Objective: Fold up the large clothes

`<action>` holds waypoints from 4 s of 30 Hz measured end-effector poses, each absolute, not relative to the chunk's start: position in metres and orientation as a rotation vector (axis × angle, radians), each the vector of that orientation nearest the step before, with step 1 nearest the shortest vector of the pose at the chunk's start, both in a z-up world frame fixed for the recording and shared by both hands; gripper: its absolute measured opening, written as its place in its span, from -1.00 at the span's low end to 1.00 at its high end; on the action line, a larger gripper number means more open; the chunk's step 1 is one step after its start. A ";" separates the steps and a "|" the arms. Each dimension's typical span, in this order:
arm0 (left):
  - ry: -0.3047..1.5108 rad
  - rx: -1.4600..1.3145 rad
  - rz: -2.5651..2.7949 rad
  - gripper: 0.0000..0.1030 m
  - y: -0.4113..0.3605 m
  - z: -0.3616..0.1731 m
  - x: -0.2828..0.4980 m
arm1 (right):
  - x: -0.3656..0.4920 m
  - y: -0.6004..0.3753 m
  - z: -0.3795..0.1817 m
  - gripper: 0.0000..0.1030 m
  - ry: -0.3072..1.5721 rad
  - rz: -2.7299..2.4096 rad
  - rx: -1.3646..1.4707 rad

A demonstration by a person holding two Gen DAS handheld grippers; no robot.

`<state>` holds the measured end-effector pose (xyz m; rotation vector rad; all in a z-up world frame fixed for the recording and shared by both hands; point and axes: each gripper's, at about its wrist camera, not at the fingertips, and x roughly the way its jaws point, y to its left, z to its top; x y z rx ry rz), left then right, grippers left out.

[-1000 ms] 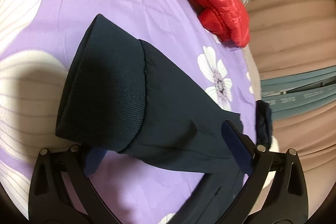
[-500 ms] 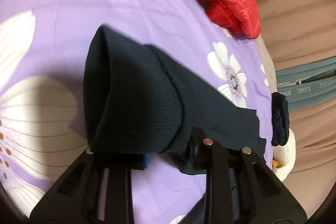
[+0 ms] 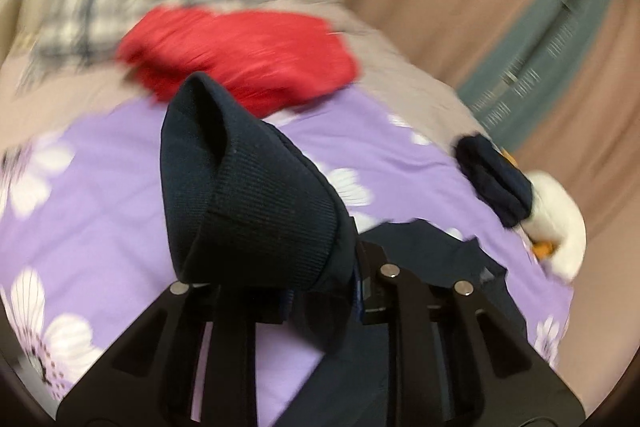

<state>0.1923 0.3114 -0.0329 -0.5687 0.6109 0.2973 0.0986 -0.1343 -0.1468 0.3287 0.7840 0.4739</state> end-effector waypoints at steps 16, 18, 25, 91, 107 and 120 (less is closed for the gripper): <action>0.854 0.014 -0.093 -0.53 -0.028 -0.077 0.339 | 0.099 -0.212 -0.163 0.97 0.781 0.308 0.432; 0.885 0.002 -0.130 -0.33 -0.046 -0.095 0.343 | 0.096 -0.220 -0.162 0.97 0.779 0.282 0.436; 0.873 -0.136 -0.236 0.60 -0.034 -0.105 0.325 | 0.099 -0.243 -0.166 0.97 0.794 0.215 0.440; 0.947 -0.312 -0.138 0.10 0.161 -0.177 0.336 | 0.304 -0.176 -0.164 -0.31 0.774 0.181 0.118; 1.030 -0.073 -0.093 -0.11 0.132 -0.222 0.349 | 0.333 -0.163 -0.218 -0.44 0.928 0.135 -0.023; 1.032 -0.037 -0.077 -0.10 0.124 -0.223 0.347 | 0.331 -0.191 -0.191 -0.12 0.825 0.076 0.126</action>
